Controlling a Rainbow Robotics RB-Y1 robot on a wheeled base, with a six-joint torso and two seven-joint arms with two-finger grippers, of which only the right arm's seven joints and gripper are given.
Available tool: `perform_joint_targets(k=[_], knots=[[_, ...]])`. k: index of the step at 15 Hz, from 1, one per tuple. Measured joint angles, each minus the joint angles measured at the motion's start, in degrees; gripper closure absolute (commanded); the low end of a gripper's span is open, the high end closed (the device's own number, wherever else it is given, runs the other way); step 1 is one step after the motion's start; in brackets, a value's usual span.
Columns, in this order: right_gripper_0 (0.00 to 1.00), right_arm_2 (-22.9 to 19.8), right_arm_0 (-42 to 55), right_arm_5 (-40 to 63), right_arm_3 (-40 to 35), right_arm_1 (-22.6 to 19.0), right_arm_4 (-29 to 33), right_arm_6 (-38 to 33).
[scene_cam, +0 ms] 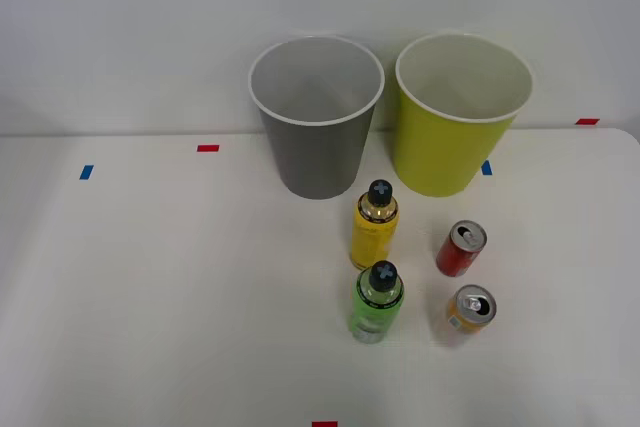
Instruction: Put cans in the gray bin, plastic bottles in the light green bin
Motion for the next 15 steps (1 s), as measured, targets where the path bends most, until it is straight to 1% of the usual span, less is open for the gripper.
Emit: perform_joint_targets(k=[3,5,7,11,15], knots=[[0.00,0.05,-0.28,0.11,0.24,0.15,0.00,0.00],[0.00,0.40,-2.45,0.67,2.47,0.74,-0.17,0.02],[0.00,0.51,-2.85,0.65,3.01,0.39,-0.76,0.10],[0.00,0.48,-3.07,-1.52,3.10,-1.76,-1.68,0.68],[0.00,0.06,-6.20,-0.79,3.32,-5.98,-1.96,2.36]])
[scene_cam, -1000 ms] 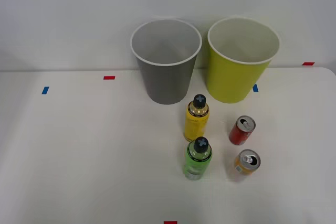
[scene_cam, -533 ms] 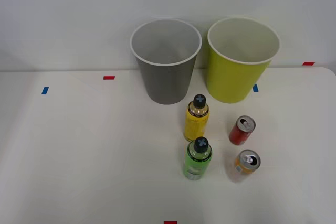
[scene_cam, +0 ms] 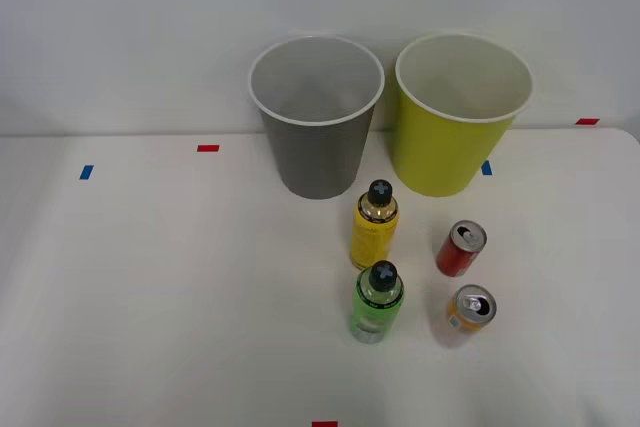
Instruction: Put cans in the gray bin, plastic bottles in the light green bin
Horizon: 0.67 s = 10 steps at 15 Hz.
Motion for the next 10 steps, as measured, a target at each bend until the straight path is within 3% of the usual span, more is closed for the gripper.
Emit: perform_joint_targets(k=[7,10], knots=[[0.00,0.43,-11.11,0.34,7.57,-2.61,-2.07,1.06],[0.00,5.20,-15.74,0.50,9.28,-5.59,-2.07,1.39]])
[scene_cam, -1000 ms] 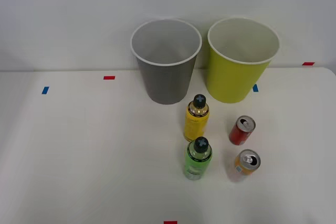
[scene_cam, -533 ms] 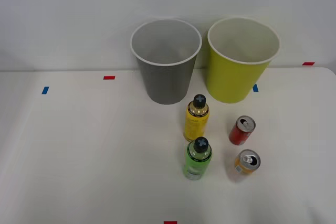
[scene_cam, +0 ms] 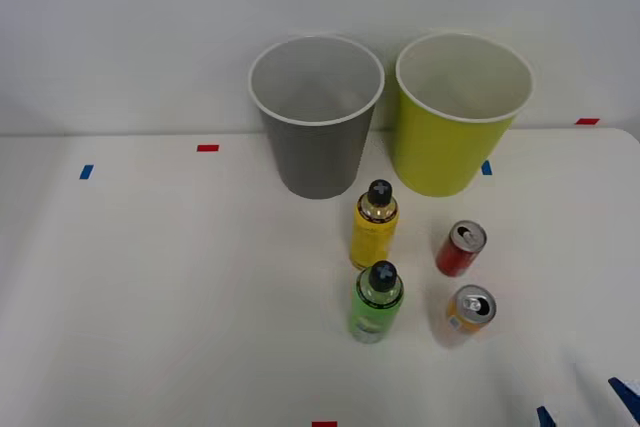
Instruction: Put cans in the gray bin, plastic bottles in the light green bin
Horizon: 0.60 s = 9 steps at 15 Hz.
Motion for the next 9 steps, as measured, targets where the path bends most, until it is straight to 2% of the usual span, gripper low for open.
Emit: perform_joint_targets(k=[3,9], knots=[[0.00,5.18,-3.57,0.89,0.14,-2.65,-1.06,1.54],[0.00,7.92,-8.45,5.08,0.15,-2.97,-5.02,4.15]])
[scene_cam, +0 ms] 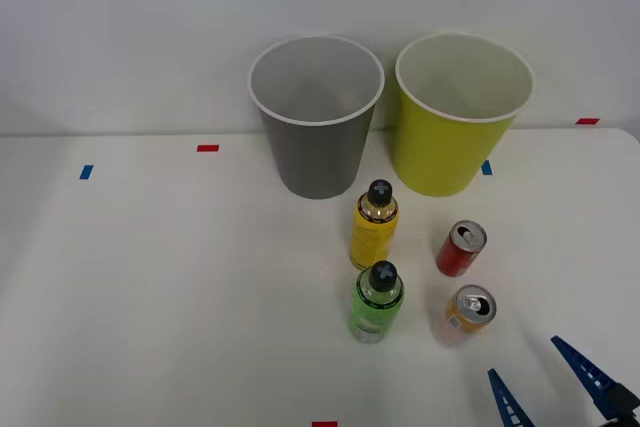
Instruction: Put cans in the gray bin, plastic bottles in the light green bin
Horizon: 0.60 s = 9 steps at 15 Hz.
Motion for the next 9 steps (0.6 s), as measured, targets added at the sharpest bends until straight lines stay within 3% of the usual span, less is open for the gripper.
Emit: perform_joint_targets(k=[9], knots=[[0.00,5.43,-9.13,8.89,0.00,1.67,-2.12,3.43]])
